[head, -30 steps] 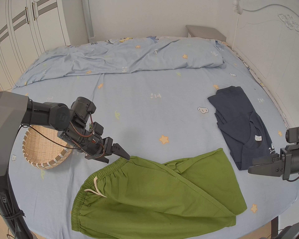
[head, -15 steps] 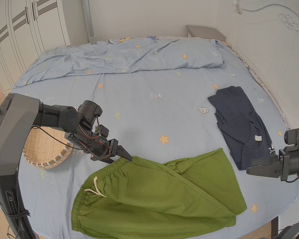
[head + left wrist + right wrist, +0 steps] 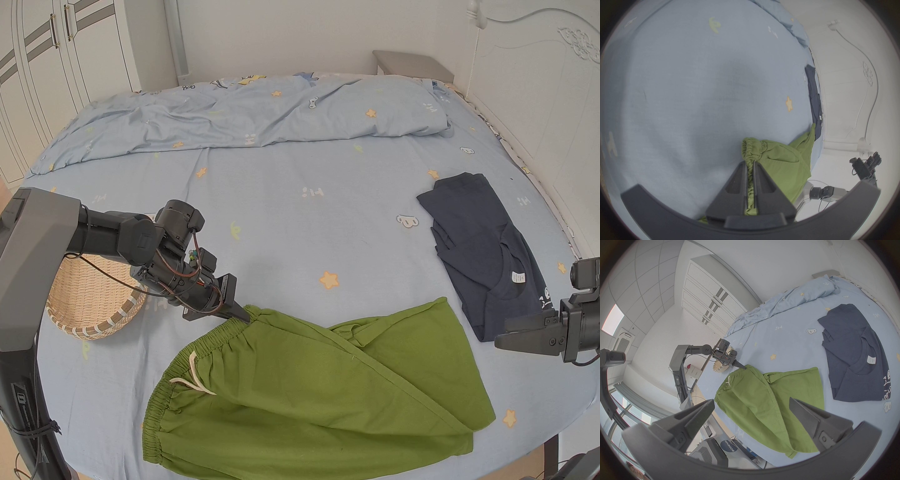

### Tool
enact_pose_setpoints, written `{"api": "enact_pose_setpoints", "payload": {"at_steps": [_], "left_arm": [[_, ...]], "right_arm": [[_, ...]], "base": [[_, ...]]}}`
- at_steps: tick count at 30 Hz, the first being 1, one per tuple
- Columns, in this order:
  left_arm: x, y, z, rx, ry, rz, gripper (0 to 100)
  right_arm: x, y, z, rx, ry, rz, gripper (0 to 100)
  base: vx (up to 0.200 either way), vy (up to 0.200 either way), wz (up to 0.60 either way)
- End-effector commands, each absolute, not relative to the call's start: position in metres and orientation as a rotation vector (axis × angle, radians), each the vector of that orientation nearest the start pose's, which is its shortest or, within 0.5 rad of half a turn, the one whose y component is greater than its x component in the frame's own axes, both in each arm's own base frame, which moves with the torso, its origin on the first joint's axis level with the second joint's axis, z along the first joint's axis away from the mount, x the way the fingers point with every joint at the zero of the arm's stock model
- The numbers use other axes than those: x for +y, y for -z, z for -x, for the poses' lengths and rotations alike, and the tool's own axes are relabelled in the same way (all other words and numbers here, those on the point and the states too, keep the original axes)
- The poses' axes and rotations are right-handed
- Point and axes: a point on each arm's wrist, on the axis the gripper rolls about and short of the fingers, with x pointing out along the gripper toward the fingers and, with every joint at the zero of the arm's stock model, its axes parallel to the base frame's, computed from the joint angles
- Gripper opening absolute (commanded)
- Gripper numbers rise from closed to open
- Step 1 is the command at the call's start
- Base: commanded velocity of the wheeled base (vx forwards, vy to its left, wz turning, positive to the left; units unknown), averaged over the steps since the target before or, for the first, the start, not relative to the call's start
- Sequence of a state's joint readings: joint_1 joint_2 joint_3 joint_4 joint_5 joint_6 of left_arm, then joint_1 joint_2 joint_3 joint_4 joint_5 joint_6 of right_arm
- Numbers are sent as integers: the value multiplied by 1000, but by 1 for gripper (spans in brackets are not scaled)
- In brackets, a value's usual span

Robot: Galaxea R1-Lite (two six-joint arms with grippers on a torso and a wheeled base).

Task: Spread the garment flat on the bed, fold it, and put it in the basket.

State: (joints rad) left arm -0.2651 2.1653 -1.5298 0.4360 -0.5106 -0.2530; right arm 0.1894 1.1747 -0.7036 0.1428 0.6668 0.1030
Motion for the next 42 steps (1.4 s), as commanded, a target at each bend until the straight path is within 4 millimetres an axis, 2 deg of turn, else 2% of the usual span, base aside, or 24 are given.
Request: {"api": "enact_pose_setpoints", "payload": {"at_steps": [1,6,8,12,18,19,24,25,29,32,37,42], "left_arm": [[-106,-146,-379,1090,540,396,0],[-83,-180,-370,992,510,431,0],[-76,-185,-369,974,497,438,0],[-66,-188,-371,958,475,450,0],[-63,-186,-372,959,469,451,0],[-65,-183,-372,968,469,451,0],[-67,-183,-372,972,474,447,0],[-68,-182,-372,973,476,445,0],[-66,-183,-373,970,471,448,0],[-65,-182,-372,971,469,449,0],[-64,-182,-373,972,466,451,0],[-66,-181,-372,978,469,449,0]], "right_arm": [[42,-208,-149,660,-795,-245,100],[42,-208,-149,661,-792,-245,100],[42,-207,-150,664,-793,-246,100],[43,-203,-156,691,-785,-254,100],[42,-200,-160,701,-777,-259,100],[33,-193,-168,701,-717,-283,100],[19,-179,-168,735,-634,-324,100],[8,-169,-170,765,-571,-359,100],[-6,-142,-185,845,-491,-426,100],[-11,-120,-201,882,-469,-449,100],[-18,-90,-214,916,-445,-474,100],[-17,-81,-219,912,-456,-470,100]], "base": [[0,0,0],[0,0,0],[0,0,0],[0,0,0],[0,0,0],[0,0,0],[0,0,0],[0,0,0],[0,0,0],[0,0,0],[0,0,0],[0,0,0]]}}
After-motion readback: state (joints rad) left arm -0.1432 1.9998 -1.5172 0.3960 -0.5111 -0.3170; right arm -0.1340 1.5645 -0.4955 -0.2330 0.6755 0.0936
